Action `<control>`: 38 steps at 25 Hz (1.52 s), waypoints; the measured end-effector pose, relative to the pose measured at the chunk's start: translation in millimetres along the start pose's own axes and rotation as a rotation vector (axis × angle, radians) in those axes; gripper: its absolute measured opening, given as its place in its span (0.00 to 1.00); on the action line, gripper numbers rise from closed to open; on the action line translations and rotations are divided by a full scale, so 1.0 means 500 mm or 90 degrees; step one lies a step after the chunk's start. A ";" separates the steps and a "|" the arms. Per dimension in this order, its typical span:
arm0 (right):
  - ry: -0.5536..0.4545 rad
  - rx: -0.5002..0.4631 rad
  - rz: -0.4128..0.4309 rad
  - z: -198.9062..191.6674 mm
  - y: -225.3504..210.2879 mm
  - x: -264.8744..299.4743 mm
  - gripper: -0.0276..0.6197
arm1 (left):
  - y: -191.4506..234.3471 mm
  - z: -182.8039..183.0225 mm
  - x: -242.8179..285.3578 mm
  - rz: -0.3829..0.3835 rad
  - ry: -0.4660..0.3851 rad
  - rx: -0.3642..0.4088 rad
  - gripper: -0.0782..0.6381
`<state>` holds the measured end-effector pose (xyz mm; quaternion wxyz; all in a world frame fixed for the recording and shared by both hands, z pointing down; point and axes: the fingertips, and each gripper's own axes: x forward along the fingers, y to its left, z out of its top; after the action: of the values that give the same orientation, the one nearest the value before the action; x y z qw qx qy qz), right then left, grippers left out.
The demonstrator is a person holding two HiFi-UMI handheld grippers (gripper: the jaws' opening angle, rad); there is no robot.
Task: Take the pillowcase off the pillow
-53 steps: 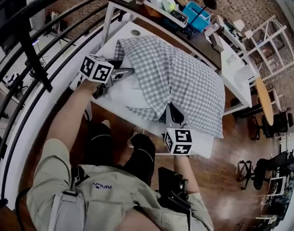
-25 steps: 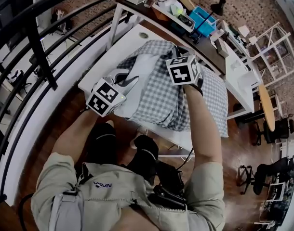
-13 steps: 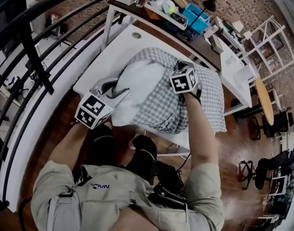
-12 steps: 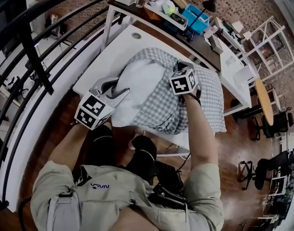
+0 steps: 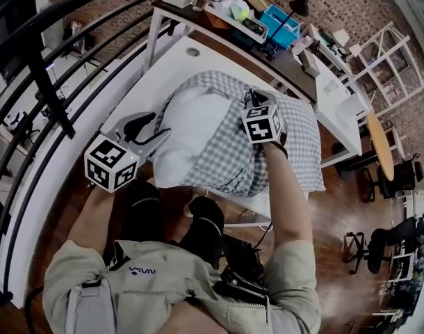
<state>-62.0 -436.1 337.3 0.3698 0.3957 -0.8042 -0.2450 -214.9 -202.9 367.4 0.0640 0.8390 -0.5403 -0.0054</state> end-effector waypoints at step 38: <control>0.063 -0.031 0.099 0.218 0.013 0.136 0.05 | -0.152 0.077 0.090 0.136 -0.022 0.477 0.13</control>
<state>-179.2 -477.1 302.8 0.4366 0.3344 -0.8069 -0.2154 -130.2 -216.4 323.4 -0.2554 0.7430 -0.5904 0.1847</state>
